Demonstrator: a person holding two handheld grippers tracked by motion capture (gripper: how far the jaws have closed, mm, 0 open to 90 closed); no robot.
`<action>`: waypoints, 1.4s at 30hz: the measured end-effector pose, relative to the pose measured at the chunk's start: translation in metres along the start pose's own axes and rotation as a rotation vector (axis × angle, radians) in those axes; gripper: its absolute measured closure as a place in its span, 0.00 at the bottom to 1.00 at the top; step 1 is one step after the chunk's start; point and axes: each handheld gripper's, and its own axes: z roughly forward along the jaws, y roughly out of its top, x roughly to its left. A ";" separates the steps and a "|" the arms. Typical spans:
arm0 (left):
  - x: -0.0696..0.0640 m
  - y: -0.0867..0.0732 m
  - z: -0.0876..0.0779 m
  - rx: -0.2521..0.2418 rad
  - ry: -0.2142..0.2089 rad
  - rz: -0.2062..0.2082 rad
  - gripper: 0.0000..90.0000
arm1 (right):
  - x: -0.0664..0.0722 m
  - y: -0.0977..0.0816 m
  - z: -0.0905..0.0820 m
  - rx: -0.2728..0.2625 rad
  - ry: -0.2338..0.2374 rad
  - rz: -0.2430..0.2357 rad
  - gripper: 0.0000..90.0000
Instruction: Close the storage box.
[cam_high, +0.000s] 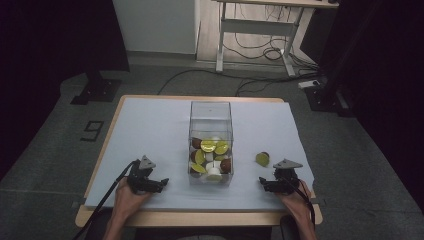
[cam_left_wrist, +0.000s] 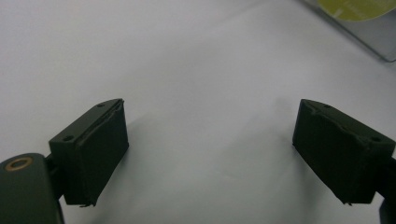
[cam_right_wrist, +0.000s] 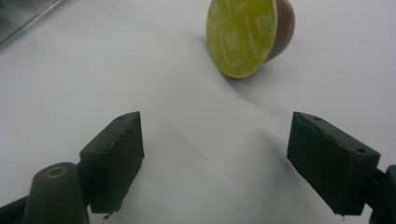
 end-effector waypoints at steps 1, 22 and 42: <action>-0.001 0.000 -0.001 -0.004 -0.004 0.003 0.11 | 0.001 0.000 -0.001 -0.005 0.010 0.000 0.20; -0.037 0.016 -0.031 -0.165 -0.087 0.131 0.22 | 0.020 0.015 -0.019 -0.074 0.181 0.017 0.24; -0.061 0.027 -0.043 -0.250 -0.209 0.187 0.49 | 0.046 0.029 -0.033 -0.156 0.311 -0.079 0.49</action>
